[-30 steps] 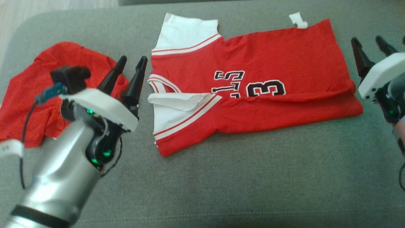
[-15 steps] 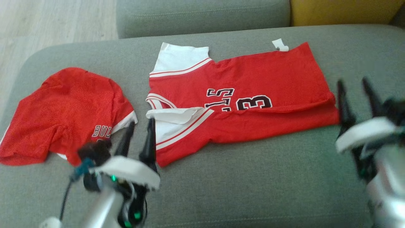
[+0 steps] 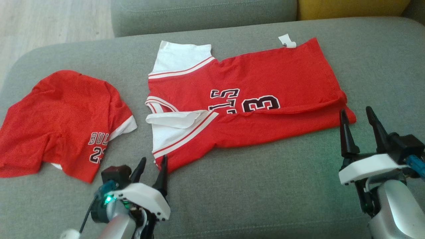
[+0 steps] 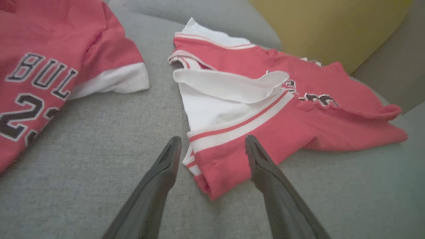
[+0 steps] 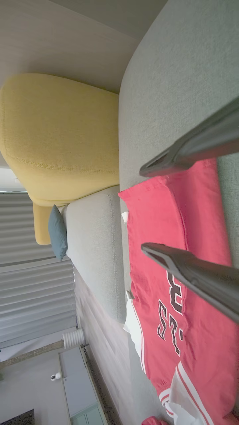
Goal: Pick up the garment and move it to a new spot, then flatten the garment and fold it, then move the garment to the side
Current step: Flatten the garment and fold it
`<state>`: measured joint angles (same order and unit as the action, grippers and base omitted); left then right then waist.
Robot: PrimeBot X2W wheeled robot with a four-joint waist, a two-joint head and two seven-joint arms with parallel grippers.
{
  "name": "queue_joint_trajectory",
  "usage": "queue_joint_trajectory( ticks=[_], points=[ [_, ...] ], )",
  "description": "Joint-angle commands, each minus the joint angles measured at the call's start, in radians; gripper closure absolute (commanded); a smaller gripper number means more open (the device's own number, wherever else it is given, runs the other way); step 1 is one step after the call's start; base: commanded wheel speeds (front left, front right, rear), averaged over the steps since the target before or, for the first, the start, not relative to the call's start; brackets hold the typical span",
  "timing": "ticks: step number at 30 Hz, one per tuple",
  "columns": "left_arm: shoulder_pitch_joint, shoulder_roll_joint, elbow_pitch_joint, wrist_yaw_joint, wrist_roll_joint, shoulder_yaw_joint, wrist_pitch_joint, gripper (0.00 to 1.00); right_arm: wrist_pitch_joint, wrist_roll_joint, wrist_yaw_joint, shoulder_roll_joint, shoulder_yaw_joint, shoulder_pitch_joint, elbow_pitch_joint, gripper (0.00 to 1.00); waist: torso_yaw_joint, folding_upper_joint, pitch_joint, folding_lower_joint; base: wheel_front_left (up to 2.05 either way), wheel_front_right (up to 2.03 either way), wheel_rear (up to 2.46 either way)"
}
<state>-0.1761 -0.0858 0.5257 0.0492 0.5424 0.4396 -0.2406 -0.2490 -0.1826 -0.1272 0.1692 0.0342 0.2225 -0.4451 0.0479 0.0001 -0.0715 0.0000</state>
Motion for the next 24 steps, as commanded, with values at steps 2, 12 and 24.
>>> queue_joint_trajectory(
  ticks=[2,12,24],
  points=[
    [-0.081,-0.001,0.023,0.027,-0.014,-0.032,0.014,0.0,0.002,0.013,-0.003,0.004,0.018,0.034,0.051,0.0,0.007,-0.0001,-0.011,0.0,0.0,0.0,0.0],
    [-0.184,-0.002,0.213,0.013,-0.042,0.019,0.095,0.0,0.031,0.008,-0.003,0.0,0.002,0.042,0.095,0.0,0.052,-0.0001,-0.058,0.0,0.0,0.0,0.0],
    [-0.24,0.003,0.309,-0.023,-0.05,0.061,0.102,1.0,0.073,0.045,-0.003,-0.002,-0.044,0.06,0.068,0.0,0.055,-0.0001,-0.072,0.0,0.0,0.0,0.0]
  ],
)
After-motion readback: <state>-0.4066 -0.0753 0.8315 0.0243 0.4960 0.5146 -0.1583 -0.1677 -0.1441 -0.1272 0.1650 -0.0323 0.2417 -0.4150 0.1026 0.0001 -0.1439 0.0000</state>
